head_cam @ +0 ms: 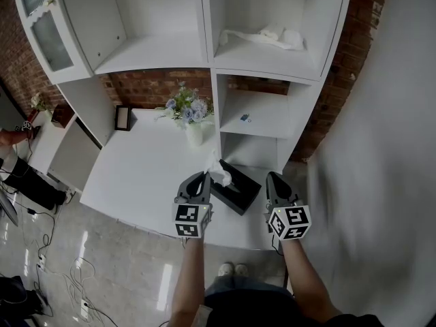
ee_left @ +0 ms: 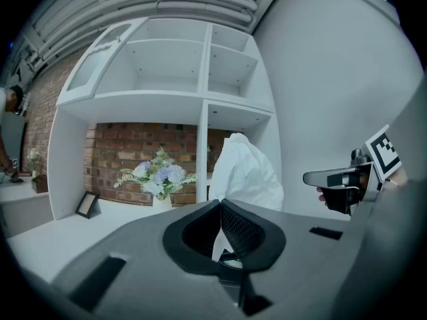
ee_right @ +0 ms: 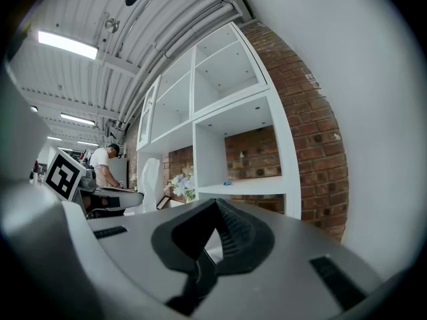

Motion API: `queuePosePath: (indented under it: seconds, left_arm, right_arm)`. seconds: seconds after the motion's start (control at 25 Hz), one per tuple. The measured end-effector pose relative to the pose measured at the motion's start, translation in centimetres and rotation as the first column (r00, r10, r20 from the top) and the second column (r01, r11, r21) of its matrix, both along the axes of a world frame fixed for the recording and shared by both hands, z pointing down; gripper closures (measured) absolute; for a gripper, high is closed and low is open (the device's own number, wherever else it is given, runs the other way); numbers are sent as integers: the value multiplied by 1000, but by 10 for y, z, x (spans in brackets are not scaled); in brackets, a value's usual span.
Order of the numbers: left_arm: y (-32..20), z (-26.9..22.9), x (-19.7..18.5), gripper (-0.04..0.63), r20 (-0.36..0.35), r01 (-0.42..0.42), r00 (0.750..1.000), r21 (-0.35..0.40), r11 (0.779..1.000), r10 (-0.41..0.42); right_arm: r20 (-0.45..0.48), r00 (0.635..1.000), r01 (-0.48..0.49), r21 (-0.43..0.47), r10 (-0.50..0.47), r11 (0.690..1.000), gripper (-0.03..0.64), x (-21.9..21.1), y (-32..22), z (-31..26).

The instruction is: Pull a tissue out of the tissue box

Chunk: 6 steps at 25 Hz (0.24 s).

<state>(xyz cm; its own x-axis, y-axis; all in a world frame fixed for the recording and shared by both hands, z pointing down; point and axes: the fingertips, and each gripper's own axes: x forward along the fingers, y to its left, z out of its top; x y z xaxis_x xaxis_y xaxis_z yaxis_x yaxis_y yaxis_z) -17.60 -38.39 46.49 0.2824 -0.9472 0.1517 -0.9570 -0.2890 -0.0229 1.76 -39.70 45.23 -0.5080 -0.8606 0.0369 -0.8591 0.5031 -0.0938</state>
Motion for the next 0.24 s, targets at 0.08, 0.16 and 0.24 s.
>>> queuePosePath:
  seconds: [0.08, 0.16, 0.24]
  left_arm:
    - [0, -1, 0, 584, -2, -2, 1000, 2, 1000, 2]
    - [1, -1, 0, 584, -6, -2, 1000, 1, 1000, 2]
    - [1, -1, 0, 584, -14, -6, 1000, 4, 1000, 6]
  right_arm:
    - [-1, 1000, 1, -1, -1, 1000, 618, -1, 1, 1]
    - [-2, 1000, 2, -2, -2, 1000, 618, -2, 1, 1]
    - [-3, 1000, 2, -2, -2, 1000, 618, -3, 2, 2]
